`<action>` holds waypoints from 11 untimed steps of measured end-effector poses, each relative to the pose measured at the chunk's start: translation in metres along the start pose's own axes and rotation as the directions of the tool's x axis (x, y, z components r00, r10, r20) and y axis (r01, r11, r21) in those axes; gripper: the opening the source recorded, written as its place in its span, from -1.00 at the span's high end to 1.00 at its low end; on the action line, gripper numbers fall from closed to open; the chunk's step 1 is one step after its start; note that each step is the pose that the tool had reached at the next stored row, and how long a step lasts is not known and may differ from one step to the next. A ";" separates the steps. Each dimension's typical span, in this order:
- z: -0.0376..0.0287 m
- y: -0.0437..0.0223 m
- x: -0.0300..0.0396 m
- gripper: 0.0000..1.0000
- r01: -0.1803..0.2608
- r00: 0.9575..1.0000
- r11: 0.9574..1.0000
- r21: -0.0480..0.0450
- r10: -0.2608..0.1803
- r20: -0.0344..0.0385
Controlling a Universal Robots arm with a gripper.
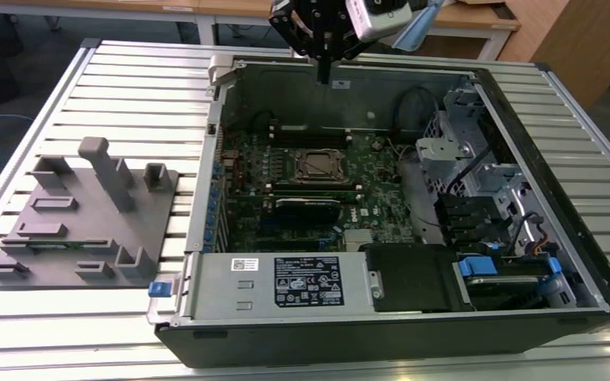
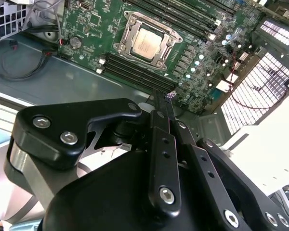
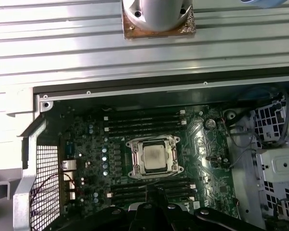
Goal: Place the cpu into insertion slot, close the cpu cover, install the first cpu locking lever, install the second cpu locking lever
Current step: 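Install the second cpu locking lever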
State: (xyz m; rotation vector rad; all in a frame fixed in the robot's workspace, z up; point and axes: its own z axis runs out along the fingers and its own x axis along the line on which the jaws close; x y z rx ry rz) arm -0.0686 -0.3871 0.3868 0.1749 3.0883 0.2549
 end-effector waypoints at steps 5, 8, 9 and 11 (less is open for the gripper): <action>0.0045 -0.0007 0.0001 0.79 0.000 1.000 1.000 -0.003 0.000 0.000; 0.0065 -0.0011 0.0002 0.79 0.000 1.000 1.000 -0.004 0.000 0.000; 0.0072 -0.0012 0.0002 0.79 0.000 1.000 1.000 -0.005 0.000 -0.001; 0.0085 -0.0014 0.0002 0.79 0.000 1.000 1.000 -0.005 0.000 -0.001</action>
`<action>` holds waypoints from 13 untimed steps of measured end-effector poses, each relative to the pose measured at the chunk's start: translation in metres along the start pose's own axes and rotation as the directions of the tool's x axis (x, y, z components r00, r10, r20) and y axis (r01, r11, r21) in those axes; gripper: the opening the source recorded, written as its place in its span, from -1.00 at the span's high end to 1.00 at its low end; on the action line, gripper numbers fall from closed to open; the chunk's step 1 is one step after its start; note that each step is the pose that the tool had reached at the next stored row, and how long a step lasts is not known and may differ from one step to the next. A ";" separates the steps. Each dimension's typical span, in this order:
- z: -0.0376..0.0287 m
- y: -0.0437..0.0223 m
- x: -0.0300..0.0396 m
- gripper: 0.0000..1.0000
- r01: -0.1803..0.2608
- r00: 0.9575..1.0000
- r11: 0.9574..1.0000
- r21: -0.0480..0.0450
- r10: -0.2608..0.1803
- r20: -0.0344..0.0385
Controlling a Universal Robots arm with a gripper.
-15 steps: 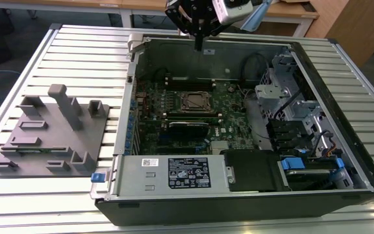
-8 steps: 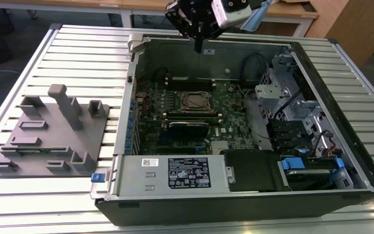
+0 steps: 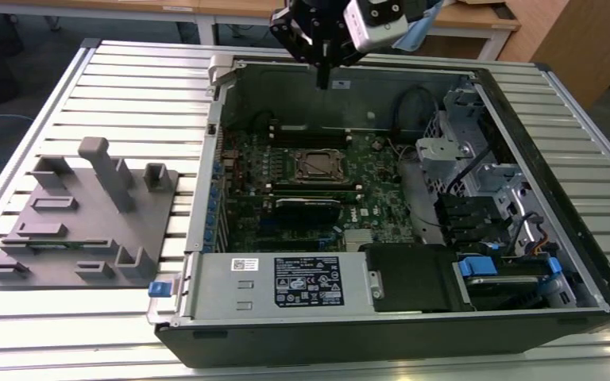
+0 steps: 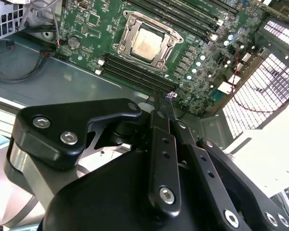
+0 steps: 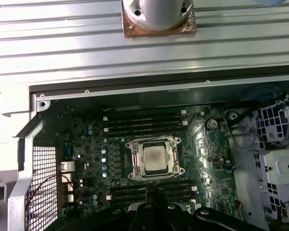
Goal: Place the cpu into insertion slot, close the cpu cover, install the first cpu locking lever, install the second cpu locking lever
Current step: 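Install the second cpu locking lever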
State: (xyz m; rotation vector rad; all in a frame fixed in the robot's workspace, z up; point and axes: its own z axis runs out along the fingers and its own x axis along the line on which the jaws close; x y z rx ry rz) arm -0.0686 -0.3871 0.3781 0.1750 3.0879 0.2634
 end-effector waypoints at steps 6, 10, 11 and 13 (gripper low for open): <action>0.0040 -0.0007 0.0001 0.79 0.000 1.000 1.000 -0.003 0.000 0.000; 0.0067 -0.0012 0.0002 0.79 0.000 1.000 1.000 -0.004 0.000 0.000; 0.0074 -0.0013 0.0002 0.79 0.000 1.000 1.000 -0.005 0.000 -0.001; 0.0088 -0.0015 0.0003 0.79 0.000 1.000 1.000 -0.006 0.000 -0.001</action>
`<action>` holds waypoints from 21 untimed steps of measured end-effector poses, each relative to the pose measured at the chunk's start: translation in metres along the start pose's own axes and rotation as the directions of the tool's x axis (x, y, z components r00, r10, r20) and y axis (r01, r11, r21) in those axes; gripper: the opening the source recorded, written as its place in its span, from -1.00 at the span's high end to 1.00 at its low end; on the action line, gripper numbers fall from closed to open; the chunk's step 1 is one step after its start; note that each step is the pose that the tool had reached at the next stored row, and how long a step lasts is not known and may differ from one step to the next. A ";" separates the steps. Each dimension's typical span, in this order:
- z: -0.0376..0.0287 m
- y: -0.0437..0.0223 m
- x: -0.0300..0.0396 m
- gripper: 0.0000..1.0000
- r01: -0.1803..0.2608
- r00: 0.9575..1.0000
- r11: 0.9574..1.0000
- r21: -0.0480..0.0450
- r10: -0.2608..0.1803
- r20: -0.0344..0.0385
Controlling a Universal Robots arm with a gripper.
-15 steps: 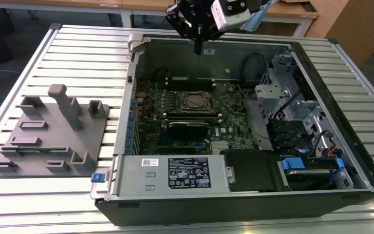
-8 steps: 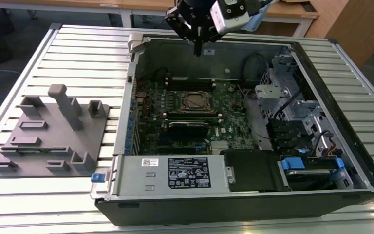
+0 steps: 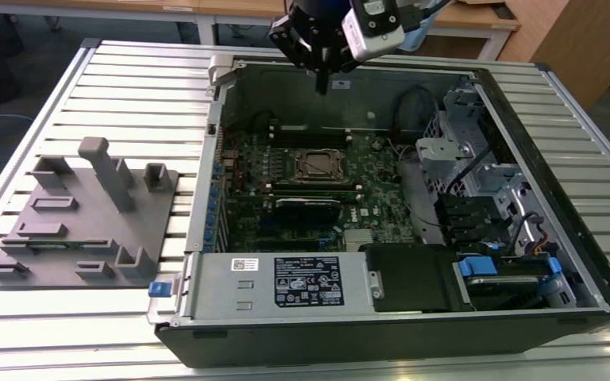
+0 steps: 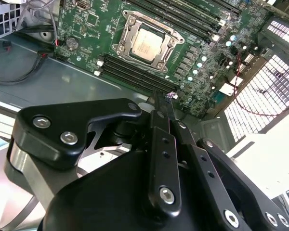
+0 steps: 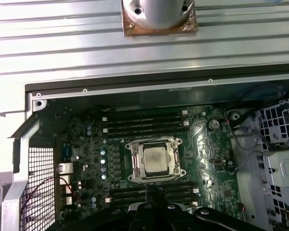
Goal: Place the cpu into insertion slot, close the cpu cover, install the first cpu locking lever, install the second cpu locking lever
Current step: 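Install the second cpu locking lever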
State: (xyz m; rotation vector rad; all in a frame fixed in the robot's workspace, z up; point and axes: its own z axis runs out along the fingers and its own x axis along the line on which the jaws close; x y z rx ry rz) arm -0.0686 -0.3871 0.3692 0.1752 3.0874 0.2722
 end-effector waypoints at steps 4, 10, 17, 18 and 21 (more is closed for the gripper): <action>0.0026 -0.0005 0.0001 0.79 0.000 1.000 1.000 -0.002 0.000 0.000; 0.0067 -0.0012 0.0002 0.79 0.000 1.000 1.000 -0.004 0.000 0.000; 0.0079 -0.0014 0.0002 0.79 0.000 1.000 1.000 -0.005 0.000 -0.001; 0.0079 -0.0014 0.0002 0.79 0.000 1.000 1.000 -0.004 0.000 0.000; 0.0079 -0.0014 0.0002 0.79 0.000 1.000 1.000 -0.004 0.000 0.000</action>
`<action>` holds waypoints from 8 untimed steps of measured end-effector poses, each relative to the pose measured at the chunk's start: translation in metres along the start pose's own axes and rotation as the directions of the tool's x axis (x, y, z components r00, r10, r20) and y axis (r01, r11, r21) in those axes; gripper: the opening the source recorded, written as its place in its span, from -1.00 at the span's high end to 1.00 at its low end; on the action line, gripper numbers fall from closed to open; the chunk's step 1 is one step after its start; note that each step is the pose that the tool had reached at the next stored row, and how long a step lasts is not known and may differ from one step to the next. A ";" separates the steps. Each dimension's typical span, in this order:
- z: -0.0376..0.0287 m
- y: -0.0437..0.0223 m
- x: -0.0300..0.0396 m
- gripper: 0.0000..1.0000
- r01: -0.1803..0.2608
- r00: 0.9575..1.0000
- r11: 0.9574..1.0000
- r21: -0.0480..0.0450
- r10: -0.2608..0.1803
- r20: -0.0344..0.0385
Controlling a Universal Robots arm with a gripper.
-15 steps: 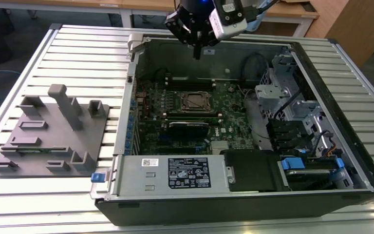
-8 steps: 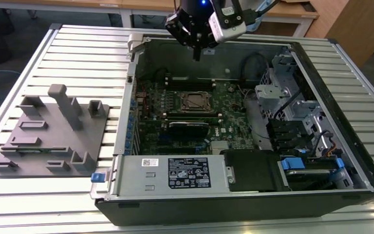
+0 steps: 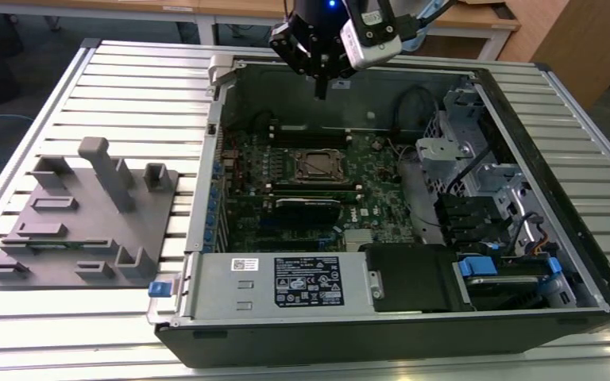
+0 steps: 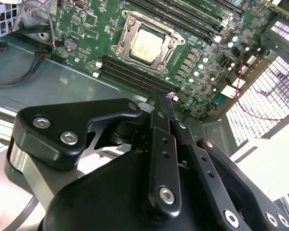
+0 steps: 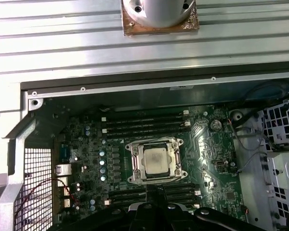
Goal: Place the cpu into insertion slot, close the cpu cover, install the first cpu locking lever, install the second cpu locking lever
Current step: 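Install the second cpu locking lever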
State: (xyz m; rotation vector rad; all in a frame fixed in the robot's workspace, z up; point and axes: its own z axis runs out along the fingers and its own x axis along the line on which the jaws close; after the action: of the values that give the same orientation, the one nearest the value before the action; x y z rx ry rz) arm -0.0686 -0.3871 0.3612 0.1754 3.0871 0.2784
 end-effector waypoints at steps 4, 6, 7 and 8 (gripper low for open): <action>0.0000 0.0000 0.0000 0.79 0.000 1.000 1.000 0.000 0.000 0.000; 0.0000 0.0000 0.0000 0.79 0.000 1.000 1.000 0.002 0.000 0.000; 0.0000 0.0001 0.0000 0.79 0.000 1.000 1.000 0.004 0.000 0.000; -0.0001 0.0000 0.0000 0.79 0.000 1.000 1.000 0.007 0.000 0.001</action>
State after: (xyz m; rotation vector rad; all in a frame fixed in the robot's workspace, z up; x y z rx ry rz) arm -0.0686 -0.3871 0.3613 0.1752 3.0877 0.2681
